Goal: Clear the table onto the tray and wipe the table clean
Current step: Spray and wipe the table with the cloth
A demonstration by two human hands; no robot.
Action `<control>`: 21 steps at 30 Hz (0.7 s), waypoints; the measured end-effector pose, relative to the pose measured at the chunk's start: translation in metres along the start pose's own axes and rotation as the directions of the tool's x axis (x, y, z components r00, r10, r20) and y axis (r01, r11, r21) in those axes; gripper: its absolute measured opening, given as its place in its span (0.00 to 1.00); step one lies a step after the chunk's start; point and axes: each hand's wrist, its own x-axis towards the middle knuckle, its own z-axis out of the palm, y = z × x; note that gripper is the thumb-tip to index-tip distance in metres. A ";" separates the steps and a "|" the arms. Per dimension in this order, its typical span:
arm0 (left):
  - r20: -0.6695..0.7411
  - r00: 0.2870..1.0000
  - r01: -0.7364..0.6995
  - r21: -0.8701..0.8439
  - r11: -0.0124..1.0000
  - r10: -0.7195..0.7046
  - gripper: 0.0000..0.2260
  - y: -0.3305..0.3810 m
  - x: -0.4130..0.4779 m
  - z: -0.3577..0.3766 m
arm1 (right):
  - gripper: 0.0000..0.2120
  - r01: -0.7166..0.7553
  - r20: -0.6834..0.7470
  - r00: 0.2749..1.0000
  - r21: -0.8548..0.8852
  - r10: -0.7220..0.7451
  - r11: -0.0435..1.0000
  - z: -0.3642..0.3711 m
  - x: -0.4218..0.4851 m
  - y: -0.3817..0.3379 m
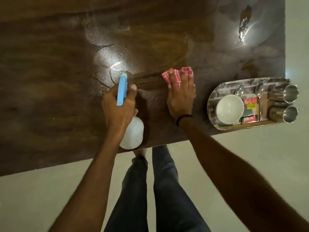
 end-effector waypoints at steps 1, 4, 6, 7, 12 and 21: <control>0.006 1.000 -0.011 0.011 1.000 0.011 0.09 -0.002 -0.004 -0.004 | 0.23 -0.032 -0.017 0.999 0.020 0.032 0.999 0.004 -0.025 -0.005; 0.028 1.000 0.002 0.001 1.000 -0.002 0.08 0.000 -0.015 -0.020 | 0.27 0.033 0.108 0.993 0.040 -0.038 0.999 0.006 -0.144 -0.017; 0.040 0.999 0.010 -0.016 1.000 -0.009 0.07 0.001 -0.024 -0.029 | 0.30 0.132 0.195 0.971 0.031 -0.135 0.991 0.004 -0.172 -0.005; 0.045 0.999 0.003 -0.021 1.000 -0.002 0.07 0.001 -0.029 -0.033 | 0.29 0.156 0.206 0.966 0.031 -0.159 0.987 0.003 -0.157 0.004; 0.069 0.997 -0.039 -0.008 0.999 0.039 0.09 -0.010 -0.044 -0.036 | 0.21 -0.067 0.015 0.998 0.041 0.067 0.997 -0.010 -0.078 0.021; 0.125 0.992 -0.026 -0.028 0.999 0.029 0.09 -0.016 -0.052 -0.032 | 0.21 -0.302 0.009 0.953 0.097 0.303 0.948 -0.006 -0.120 0.033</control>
